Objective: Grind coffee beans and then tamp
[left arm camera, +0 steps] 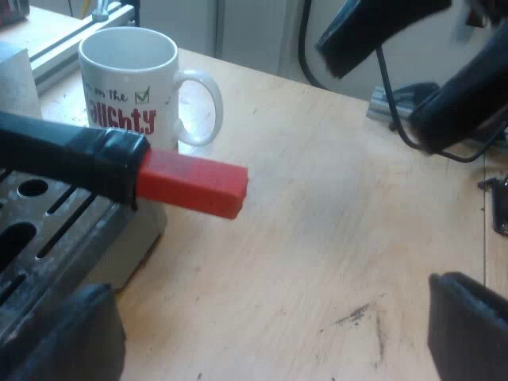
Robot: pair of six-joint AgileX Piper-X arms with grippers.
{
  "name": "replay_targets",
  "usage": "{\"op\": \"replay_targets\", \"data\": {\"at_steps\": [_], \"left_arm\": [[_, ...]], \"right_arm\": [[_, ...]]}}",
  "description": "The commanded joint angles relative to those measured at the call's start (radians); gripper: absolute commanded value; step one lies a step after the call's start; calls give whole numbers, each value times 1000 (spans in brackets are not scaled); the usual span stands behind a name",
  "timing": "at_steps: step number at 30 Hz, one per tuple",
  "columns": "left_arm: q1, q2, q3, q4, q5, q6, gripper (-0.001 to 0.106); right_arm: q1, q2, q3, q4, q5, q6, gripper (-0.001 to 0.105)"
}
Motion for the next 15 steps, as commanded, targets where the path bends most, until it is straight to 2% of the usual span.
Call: {"op": "replay_targets", "data": {"at_steps": [1,5,7,11,12,15], "left_arm": [[-4,2,0,-15,14,-3,78],[-4,2,0,-12,14,-3,78],[-4,2,0,-12,19,-3,78],[-4,2,0,-5,47,-3,78],[-4,2,0,-4,47,-3,78],[-4,2,0,6,47,-3,78]], "right_arm": [[69,5,42,-117,155,53,69],[204,23,126,-257,323,123,68],[248,38,153,-299,388,152,63],[314,94,179,-346,500,249,35],[316,101,179,-350,508,257,33],[322,165,179,-418,531,264,13]]}}
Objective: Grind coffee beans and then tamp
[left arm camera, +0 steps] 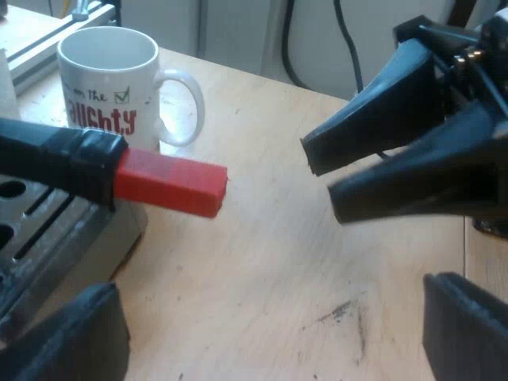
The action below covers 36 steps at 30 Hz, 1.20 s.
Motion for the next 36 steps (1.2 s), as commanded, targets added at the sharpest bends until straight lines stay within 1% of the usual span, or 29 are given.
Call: {"op": "replay_targets", "data": {"at_steps": [1,3,7,8,15,20,23,26,30,32,36], "left_arm": [[-4,2,0,-8,14,-3,78],[-4,2,0,-8,14,-3,78],[-4,2,0,-8,14,-3,78],[-4,2,0,-8,14,-3,78],[-4,2,0,-8,14,-3,78],[-4,2,0,-8,17,-3,78],[-4,2,0,0,18,-3,78],[-4,2,0,0,18,-3,78],[-4,2,0,0,18,-3,78],[-4,2,0,0,18,-3,78],[-4,2,0,0,18,-3,78]], "right_arm": [[2,40,-2,-73,25,7,9],[2,87,-2,-139,32,7,4],[2,143,-2,-207,58,7,4],[2,183,-2,-262,101,7,4],[2,279,-2,-386,109,7,4],[-1,349,-2,-457,161,7,4],[-1,374,-2,-481,193,7,4],[-1,395,-2,-541,196,7,4],[-1,397,-4,-562,199,-14,4],[-1,397,-6,-569,245,-24,4],[-6,397,-6,-573,263,-24,4]]}}
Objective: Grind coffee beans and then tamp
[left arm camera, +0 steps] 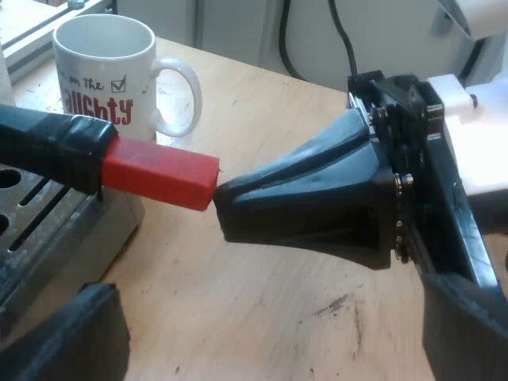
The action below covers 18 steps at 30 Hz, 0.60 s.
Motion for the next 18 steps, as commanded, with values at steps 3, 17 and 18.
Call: {"op": "replay_targets", "data": {"at_steps": [3,17,18], "left_arm": [[-4,2,0,-6,19,-3,78],[-4,2,0,-6,23,-3,78],[-4,2,0,-6,23,-3,78]], "right_arm": [[-31,0,-6,-53,56,-7,4],[-158,0,-9,-186,-61,-157,4],[-158,0,-9,-188,-61,-160,4]]}}
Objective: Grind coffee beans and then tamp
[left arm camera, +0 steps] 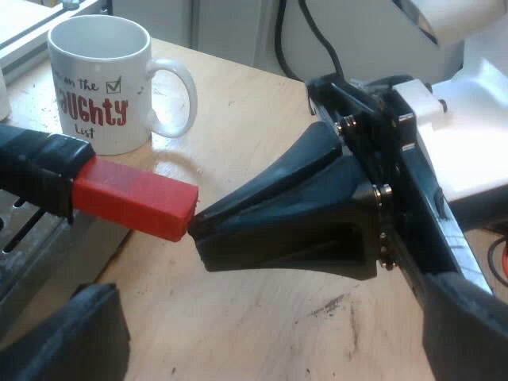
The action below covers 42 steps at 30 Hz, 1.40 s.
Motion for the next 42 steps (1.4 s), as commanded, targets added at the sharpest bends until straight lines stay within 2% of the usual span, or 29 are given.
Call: {"op": "replay_targets", "data": {"at_steps": [1,6,13,20,24,28,35,38,40,42], "left_arm": [[-4,2,0,-6,15,-3,78],[-4,2,0,-6,15,-3,78],[-4,2,0,-6,15,-3,78],[-4,2,0,-6,15,-3,78],[-4,2,0,-4,15,-3,78],[-4,2,0,-4,15,-3,78],[-4,-2,0,-4,15,-3,78],[-4,-51,0,22,15,-3,78],[-4,-108,0,59,8,-3,78],[-4,-173,0,108,-21,-3,78]], "right_arm": [[-54,0,-30,-105,141,-23,4],[-57,0,-45,-120,195,-38,4],[-108,0,-46,-145,191,-50,4],[-94,0,-46,-142,192,-50,4],[-58,0,-46,-94,200,-46,4],[-39,0,-46,-10,243,-14,4],[-39,-50,-46,-3,278,-13,5],[-39,-117,-46,63,277,-14,18],[-22,-183,-46,137,267,-8,38],[-16,-201,-46,159,267,-8,42]]}}
